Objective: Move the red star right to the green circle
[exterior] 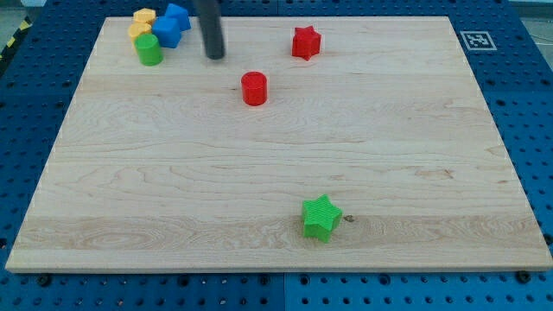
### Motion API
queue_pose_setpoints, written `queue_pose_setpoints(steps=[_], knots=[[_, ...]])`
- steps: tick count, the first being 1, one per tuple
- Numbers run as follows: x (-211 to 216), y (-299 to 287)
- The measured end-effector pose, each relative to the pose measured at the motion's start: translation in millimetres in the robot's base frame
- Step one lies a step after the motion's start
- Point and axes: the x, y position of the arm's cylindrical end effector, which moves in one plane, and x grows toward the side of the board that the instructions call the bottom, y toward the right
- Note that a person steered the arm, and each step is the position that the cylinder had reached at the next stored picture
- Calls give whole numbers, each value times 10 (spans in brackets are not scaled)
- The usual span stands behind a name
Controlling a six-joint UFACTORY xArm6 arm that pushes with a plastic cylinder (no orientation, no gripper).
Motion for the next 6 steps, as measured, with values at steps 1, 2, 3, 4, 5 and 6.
queue_pose_setpoints(steps=[1, 2, 3, 4, 5, 6], knots=[[0, 767], [52, 1572], [297, 2029], [477, 2587], [165, 3018], [-245, 2888]])
